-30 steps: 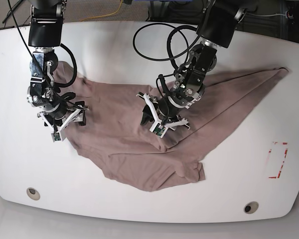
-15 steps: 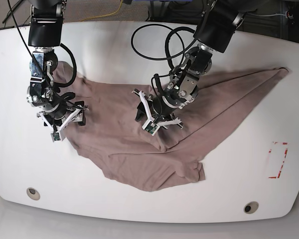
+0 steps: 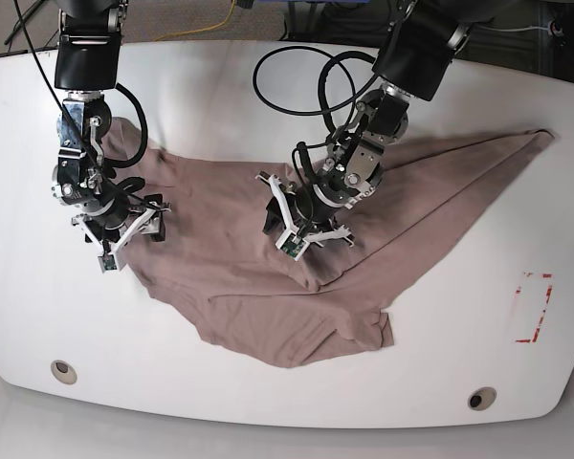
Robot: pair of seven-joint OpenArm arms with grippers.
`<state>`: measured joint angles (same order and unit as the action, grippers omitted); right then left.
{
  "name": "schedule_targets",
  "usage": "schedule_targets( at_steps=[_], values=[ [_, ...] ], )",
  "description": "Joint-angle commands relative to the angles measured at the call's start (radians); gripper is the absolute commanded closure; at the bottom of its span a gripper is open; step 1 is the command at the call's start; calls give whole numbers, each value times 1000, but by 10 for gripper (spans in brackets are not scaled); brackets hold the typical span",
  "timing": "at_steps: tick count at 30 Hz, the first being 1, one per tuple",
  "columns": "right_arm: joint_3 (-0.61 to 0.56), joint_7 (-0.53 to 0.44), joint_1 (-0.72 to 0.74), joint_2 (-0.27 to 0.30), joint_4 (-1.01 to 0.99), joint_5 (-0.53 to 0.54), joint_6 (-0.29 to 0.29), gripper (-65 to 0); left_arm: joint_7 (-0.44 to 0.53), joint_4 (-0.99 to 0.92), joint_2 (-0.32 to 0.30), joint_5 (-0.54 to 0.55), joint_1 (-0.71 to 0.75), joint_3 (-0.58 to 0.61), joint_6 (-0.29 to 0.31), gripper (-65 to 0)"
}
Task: Layout the t-shirt on the table in an organized manner, then fold the t-shirt properly
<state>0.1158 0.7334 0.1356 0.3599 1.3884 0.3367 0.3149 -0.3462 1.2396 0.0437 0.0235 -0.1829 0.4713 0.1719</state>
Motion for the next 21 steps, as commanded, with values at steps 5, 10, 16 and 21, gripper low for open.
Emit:
schedule_targets(
  at_steps=[5, 10, 16, 21],
  values=[
    [6, -24, 23, 15, 21, 5, -1, -425, 28, 16, 9, 2, -22, -3, -2, 0],
    [6, -24, 23, 15, 21, 5, -1, -425, 28, 18, 8, 0, -22, -3, -27, 0],
    [6, -24, 25, 15, 21, 5, -1, -425, 28, 38, -9, 0, -22, -3, -48, 0],
    [6, -24, 25, 15, 21, 5, -1, -425, 25, 91, -23, 2, -20, -4, -48, 0]
  ],
)
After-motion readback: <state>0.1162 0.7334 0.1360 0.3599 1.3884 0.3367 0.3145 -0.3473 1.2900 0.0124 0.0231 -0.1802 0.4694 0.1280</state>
